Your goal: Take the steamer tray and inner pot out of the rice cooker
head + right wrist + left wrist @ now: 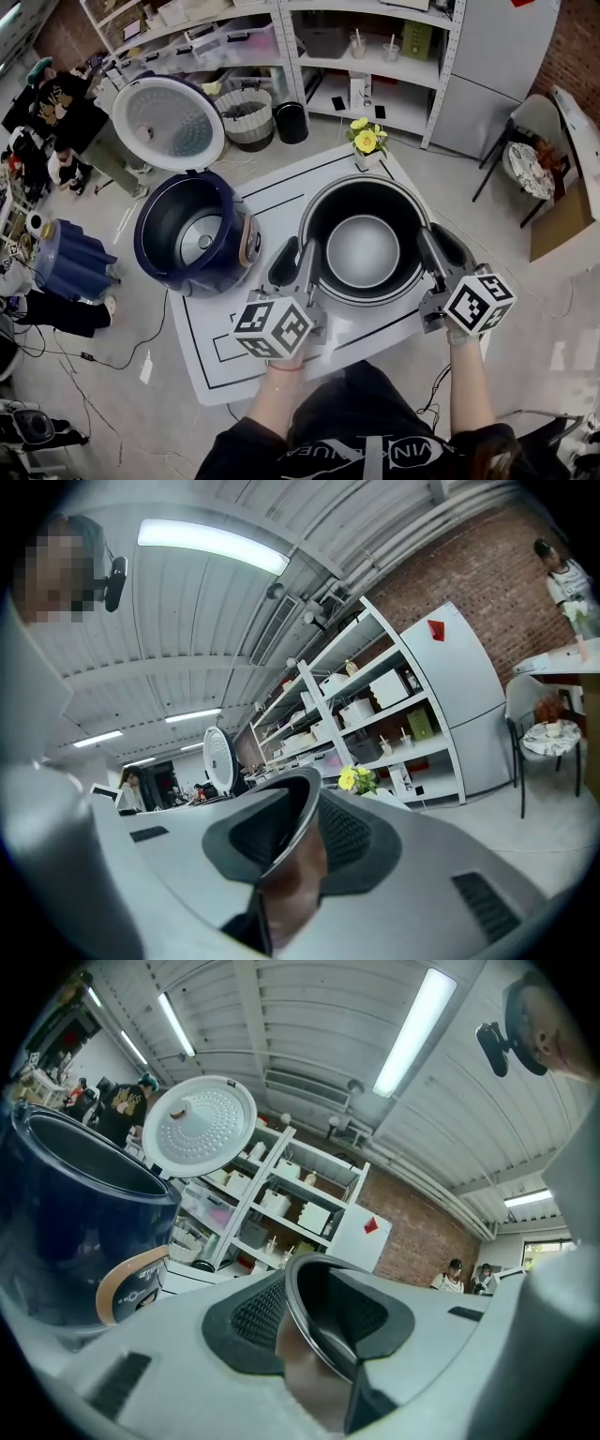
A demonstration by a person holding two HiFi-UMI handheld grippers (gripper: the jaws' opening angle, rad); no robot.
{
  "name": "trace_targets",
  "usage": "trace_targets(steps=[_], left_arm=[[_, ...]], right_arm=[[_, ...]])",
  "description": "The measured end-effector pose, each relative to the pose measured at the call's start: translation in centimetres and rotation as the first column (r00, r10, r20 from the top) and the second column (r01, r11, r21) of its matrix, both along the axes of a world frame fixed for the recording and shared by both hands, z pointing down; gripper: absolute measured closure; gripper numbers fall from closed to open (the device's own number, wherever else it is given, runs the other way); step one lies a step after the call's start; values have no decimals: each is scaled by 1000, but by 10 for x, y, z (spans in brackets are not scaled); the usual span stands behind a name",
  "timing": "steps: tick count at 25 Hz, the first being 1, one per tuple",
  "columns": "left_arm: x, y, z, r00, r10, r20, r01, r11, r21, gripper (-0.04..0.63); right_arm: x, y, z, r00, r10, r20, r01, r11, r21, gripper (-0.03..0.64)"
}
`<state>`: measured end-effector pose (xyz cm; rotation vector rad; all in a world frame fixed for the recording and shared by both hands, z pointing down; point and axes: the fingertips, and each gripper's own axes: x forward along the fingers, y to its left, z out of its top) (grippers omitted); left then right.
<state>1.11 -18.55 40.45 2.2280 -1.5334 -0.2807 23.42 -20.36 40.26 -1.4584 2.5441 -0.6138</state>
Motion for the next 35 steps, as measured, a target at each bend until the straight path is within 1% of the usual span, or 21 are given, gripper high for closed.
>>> trace_targets(steps=[4, 12, 17, 20, 25, 35], left_arm=[[-6, 11, 16, 1000, 18, 1, -18, 999, -33, 466], [-10, 34, 43, 1000, 17, 4, -17, 994, -104, 466], [-5, 40, 37, 999, 26, 19, -24, 995, -99, 466], [0, 43, 42, 1000, 31, 2, -30, 993, -116, 466], [8, 46, 50, 999, 45, 4, -44, 989, -138, 466], [17, 45, 61, 997, 72, 1, -71, 981, -181, 466]], right_arm=[[-5, 15, 18, 1000, 16, 2, -16, 999, -32, 525], [-9, 41, 48, 1000, 19, 23, -17, 995, -102, 525], [-4, 47, 38, 999, 23, 36, -20, 997, -81, 525], [1, 50, 44, 998, 34, 43, -30, 995, -96, 525], [9, 56, 59, 998, 50, 40, -45, 990, -131, 525], [18, 57, 78, 998, 67, -9, -68, 983, -172, 525]])
